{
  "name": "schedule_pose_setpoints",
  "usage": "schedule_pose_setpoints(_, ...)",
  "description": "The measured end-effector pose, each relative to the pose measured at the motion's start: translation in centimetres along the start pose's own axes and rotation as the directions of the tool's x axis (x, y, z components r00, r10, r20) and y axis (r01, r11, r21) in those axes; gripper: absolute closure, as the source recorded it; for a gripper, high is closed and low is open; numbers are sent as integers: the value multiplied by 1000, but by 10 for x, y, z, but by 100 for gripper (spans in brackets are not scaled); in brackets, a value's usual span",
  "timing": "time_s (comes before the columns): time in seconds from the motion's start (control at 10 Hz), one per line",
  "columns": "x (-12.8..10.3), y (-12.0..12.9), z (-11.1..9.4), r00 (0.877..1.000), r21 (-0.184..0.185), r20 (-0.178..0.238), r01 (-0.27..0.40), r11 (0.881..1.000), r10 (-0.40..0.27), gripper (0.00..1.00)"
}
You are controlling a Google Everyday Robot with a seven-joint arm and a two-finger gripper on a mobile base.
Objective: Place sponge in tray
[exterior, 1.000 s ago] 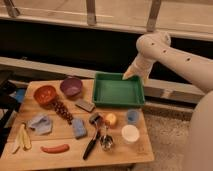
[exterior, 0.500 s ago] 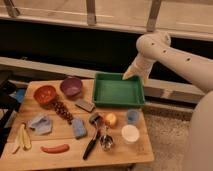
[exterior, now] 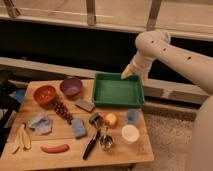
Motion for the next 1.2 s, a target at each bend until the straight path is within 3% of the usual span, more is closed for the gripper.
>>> schedule_pose_setpoints(0.1,11,23,-2,997,-15,-13,80,997,-80,27)
schedule_pose_setpoints(0.3,42,63,-3,974,-46,-41,221,974,-223,27)
schedule_pose_setpoints(0.5,79,108,1,934,-83,-69,345,935,-351,27)
schedule_pose_setpoints(0.6,102,130,0,917,-121,-64,384,915,-394,27)
schedule_pose_setpoints(0.8,131,148,-5,897,-148,-34,432,890,-441,27)
schedule_pose_setpoints(0.9,138,155,-6,890,-155,-29,446,882,-455,27)
schedule_pose_setpoints(1.2,138,154,-6,890,-159,-28,445,882,-454,27)
